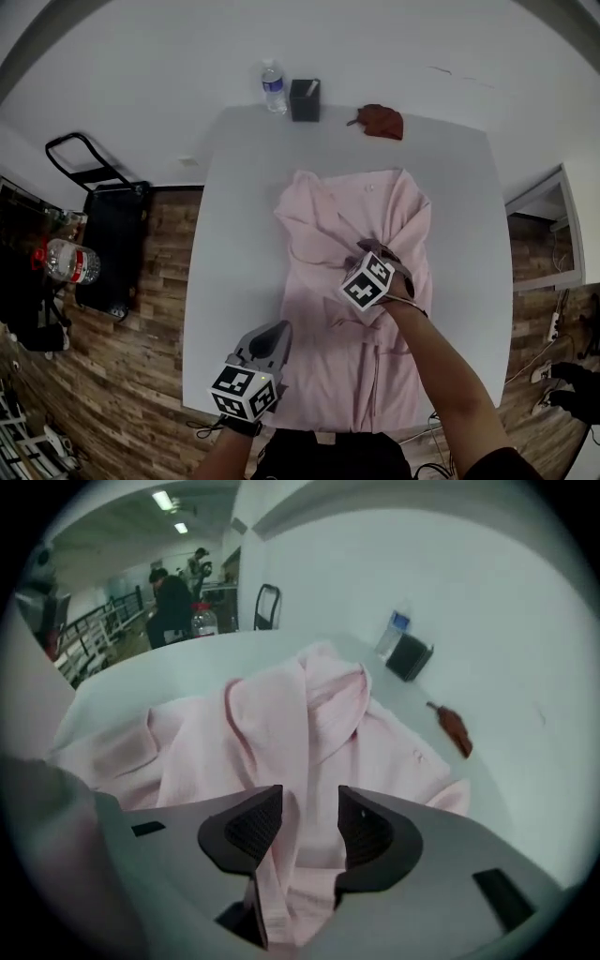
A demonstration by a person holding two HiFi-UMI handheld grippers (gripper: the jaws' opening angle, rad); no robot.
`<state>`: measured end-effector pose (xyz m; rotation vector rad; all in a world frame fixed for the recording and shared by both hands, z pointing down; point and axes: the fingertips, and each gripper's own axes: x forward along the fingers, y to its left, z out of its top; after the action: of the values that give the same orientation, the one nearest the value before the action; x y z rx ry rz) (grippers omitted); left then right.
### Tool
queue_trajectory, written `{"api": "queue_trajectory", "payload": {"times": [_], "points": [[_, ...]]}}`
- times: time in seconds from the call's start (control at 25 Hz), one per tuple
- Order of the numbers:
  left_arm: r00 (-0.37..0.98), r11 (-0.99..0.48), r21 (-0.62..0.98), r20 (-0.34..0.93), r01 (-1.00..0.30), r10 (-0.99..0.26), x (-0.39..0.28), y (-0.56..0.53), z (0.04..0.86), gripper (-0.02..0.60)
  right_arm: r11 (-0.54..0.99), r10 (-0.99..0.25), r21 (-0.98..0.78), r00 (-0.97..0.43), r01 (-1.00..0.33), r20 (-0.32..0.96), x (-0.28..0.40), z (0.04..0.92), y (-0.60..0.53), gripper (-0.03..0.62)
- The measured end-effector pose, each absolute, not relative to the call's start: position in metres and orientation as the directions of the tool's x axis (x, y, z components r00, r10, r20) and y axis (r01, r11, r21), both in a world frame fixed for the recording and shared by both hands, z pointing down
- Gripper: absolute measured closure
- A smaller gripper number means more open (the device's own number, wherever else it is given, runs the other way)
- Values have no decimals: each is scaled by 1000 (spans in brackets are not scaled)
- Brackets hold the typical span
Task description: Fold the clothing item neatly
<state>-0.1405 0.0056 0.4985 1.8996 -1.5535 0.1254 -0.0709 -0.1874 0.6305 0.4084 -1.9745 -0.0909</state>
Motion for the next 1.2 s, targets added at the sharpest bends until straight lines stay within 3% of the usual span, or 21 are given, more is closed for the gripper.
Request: {"api": "queue_trajectory", "payload": {"times": [0.12, 0.24, 0.32, 0.44, 0.56, 0.68, 0.84, 1.04, 1.2], "points": [[281, -67, 427, 463, -902, -840, -144, 1, 499, 574, 952, -307, 261, -482, -161, 821, -86, 611, -149, 428], [301, -112, 402, 444, -909, -844, -141, -8, 495, 575, 989, -141, 143, -437, -29, 888, -77, 648, -111, 430], [319, -145, 387, 433, -910, -843, -134, -11, 492, 575, 991, -118, 136, -446, 9, 887, -73, 650, -107, 430], [324, -160, 376, 428, -913, -844, -129, -4, 493, 574, 993, -117, 92, -611, -72, 783, -64, 592, -104, 428], [323, -145, 393, 436, -908, -840, -131, 23, 499, 574, 965, -69, -142, -741, -219, 668, -4, 540, -82, 428], [354, -151, 427, 450, -891, -820, -132, 59, 515, 574, 852, -79, -358, -770, -382, 633, 83, 529, -53, 428], [443, -219, 453, 476, -864, -760, -129, 106, 546, 574, 687, -87, -481, -719, -545, 690, 182, 558, 16, 428], [472, -235, 457, 519, -858, -712, -110, 161, 562, 572, 599, -7, -550, -690, -582, 723, 235, 597, 105, 428], [445, -204, 448, 540, -871, -714, -89, 206, 565, 552, 616, 23, -567, -706, -548, 708, 242, 605, 139, 428]]}}
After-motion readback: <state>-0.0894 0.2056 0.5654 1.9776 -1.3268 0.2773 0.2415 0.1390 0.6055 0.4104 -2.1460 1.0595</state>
